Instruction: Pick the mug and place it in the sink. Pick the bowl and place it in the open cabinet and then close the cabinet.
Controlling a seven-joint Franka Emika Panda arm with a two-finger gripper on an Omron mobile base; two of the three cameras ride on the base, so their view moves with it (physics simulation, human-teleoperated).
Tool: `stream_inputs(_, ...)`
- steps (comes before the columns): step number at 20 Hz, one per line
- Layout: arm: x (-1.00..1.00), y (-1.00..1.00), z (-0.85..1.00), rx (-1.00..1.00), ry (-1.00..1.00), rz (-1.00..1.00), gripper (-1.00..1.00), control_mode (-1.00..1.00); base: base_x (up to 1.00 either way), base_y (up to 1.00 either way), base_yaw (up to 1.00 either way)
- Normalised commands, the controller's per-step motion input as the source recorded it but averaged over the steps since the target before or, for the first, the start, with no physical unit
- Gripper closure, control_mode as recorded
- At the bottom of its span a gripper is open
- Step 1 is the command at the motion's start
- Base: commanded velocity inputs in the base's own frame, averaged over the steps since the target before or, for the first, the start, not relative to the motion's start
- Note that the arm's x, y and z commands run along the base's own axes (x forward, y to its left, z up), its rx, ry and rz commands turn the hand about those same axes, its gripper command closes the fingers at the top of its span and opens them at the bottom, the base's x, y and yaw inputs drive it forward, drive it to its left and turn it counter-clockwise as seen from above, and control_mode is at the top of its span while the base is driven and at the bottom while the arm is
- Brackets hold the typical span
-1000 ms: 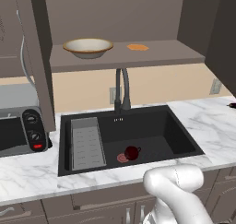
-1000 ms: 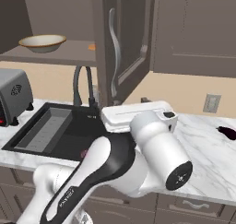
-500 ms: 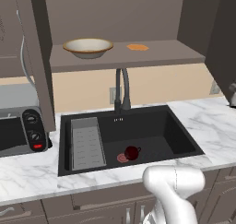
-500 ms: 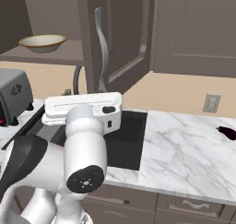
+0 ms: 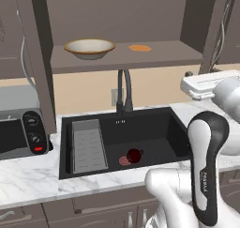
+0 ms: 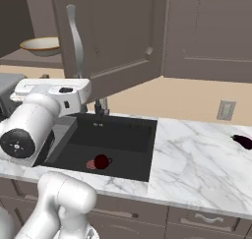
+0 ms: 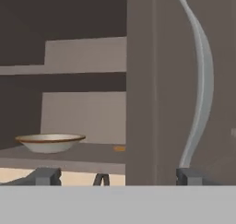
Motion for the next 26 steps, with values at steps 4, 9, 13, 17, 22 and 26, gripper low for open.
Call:
stream_inputs(4,0.54,1.00,0.00,-0.03,-0.10,-0.21,-1.00,-1.00,0.00,0.00,0.00)
stream_inputs(9,0.53,0.83,0.00,-0.01,-0.16,-0.26,-1.00,-1.00,0.00,0.00,0.00)
stream_inputs(13,0.75,0.37,0.00,0.00,-0.12,-0.27,-1.00,-1.00,0.00,0.00,0.00)
stream_inputs(17,0.95,0.00,0.01,0.00,-0.02,-0.19,-1.00,-1.00,0.00,0.00,0.00)
stream_inputs(22,1.00,-0.61,0.17,0.06,0.06,-0.04,-1.00,-1.00,0.00,0.00,0.00)
stream_inputs(26,1.00,-0.80,0.21,0.24,0.27,0.17,-1.00,-1.00,0.00,0.00,0.00)
